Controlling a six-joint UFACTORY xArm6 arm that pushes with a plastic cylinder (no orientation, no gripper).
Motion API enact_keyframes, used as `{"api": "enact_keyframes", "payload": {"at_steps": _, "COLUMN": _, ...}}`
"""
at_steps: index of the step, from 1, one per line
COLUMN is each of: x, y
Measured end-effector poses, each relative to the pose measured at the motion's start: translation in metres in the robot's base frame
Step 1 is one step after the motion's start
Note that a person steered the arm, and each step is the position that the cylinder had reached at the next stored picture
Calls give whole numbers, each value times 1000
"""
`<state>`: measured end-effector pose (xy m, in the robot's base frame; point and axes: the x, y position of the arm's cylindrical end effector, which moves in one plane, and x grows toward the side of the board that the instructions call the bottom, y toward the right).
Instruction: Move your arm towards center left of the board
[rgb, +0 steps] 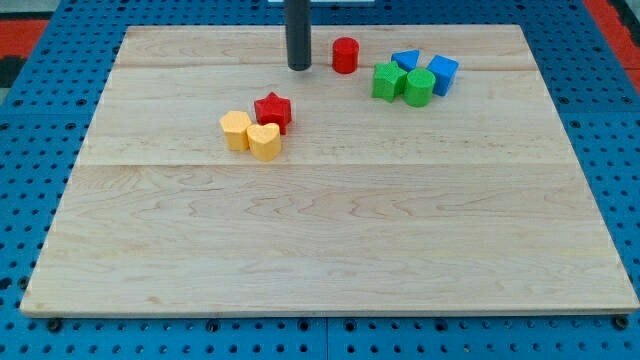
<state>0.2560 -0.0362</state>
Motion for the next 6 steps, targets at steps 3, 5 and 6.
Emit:
{"api": "enact_keyframes", "payload": {"at_steps": 3, "x": -26, "y": 69}}
{"api": "enact_keyframes", "payload": {"at_steps": 5, "x": 62, "y": -72}}
{"api": "enact_keyframes", "payload": {"at_steps": 6, "x": 113, "y": -135}}
